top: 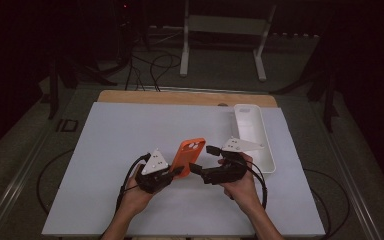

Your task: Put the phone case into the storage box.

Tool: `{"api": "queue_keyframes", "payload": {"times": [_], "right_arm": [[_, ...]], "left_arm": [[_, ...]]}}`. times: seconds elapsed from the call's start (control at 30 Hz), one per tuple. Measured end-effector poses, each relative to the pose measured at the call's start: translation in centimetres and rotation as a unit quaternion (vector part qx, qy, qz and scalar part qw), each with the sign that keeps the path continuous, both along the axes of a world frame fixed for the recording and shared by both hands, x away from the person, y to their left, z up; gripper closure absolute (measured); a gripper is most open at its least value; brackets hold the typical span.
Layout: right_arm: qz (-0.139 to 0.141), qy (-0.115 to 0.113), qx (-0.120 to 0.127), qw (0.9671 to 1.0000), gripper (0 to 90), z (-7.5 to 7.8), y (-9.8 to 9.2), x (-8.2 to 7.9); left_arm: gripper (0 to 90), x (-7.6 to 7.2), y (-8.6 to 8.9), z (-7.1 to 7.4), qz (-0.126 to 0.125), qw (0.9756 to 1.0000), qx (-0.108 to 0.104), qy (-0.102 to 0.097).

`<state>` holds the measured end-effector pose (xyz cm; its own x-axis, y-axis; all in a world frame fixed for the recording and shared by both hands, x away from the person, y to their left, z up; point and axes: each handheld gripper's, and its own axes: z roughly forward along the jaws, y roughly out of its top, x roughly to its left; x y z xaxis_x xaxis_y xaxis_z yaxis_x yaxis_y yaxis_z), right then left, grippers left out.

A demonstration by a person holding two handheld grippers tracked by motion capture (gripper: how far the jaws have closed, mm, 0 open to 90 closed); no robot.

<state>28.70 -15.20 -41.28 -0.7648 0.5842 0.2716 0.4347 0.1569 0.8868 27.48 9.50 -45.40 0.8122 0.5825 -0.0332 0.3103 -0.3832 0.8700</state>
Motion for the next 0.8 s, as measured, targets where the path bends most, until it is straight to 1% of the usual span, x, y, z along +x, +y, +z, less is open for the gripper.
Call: {"api": "queue_keyframes", "payload": {"times": [0.37,0.43,0.5,0.6,0.8], "right_arm": [[-0.021,-0.003,0.015,0.9997,9.7,0.2,-0.1,0.1],[-0.025,-0.002,0.018,0.9995,9.7,0.3,-0.1,0.2],[-0.029,-0.001,0.021,0.9994,9.7,0.3,-0.1,0.2],[-0.034,0.000,0.028,0.9990,9.7,0.4,-0.1,0.3],[-0.043,0.001,0.035,0.9985,9.7,0.5,0.0,0.4]], "left_arm": [[85.4,-0.1,-0.5,0.0,0.024,0.9996,0.012,-0.010],[85.4,-0.1,-0.7,-0.1,0.027,0.9995,0.012,-0.010],[85.4,-0.1,-0.8,-0.1,0.034,0.9992,0.016,-0.013],[85.4,-0.1,-0.9,-0.2,0.042,0.9988,0.018,-0.015],[85.4,-0.2,-1.3,-0.3,0.059,0.9979,0.021,-0.018]]}}
